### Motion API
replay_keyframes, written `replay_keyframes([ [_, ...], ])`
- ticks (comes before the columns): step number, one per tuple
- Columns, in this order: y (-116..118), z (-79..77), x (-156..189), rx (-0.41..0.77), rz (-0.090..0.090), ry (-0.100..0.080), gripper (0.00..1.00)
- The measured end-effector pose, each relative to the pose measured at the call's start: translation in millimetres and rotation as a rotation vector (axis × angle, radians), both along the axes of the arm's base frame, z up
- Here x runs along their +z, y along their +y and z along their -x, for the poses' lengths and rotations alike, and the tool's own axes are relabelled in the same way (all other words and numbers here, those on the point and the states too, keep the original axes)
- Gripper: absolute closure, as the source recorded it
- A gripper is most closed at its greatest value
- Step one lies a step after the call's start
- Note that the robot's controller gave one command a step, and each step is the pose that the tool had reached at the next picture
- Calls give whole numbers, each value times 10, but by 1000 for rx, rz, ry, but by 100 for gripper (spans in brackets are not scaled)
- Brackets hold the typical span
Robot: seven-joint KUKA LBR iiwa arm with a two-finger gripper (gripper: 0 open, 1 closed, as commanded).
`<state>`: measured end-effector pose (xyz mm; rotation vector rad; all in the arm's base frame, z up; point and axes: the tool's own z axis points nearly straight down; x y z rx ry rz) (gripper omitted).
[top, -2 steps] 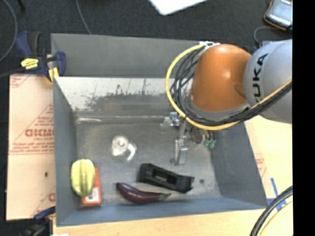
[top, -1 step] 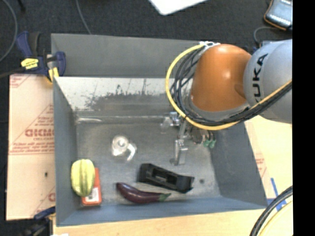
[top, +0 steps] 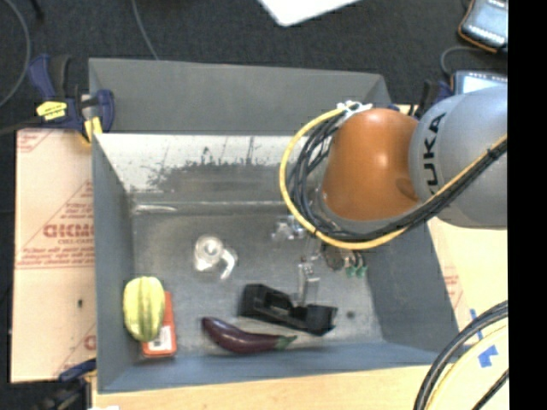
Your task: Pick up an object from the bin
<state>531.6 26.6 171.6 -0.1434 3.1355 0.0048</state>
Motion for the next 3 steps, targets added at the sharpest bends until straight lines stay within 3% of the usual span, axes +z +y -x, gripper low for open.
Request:
replay_keyframes([
  [1,104,61,-467,-75,-1,7,0],
  [2,-43,240,-710,-113,-1,5,0],
  [3,-261,494,-1011,179,-1,-2,100],
])
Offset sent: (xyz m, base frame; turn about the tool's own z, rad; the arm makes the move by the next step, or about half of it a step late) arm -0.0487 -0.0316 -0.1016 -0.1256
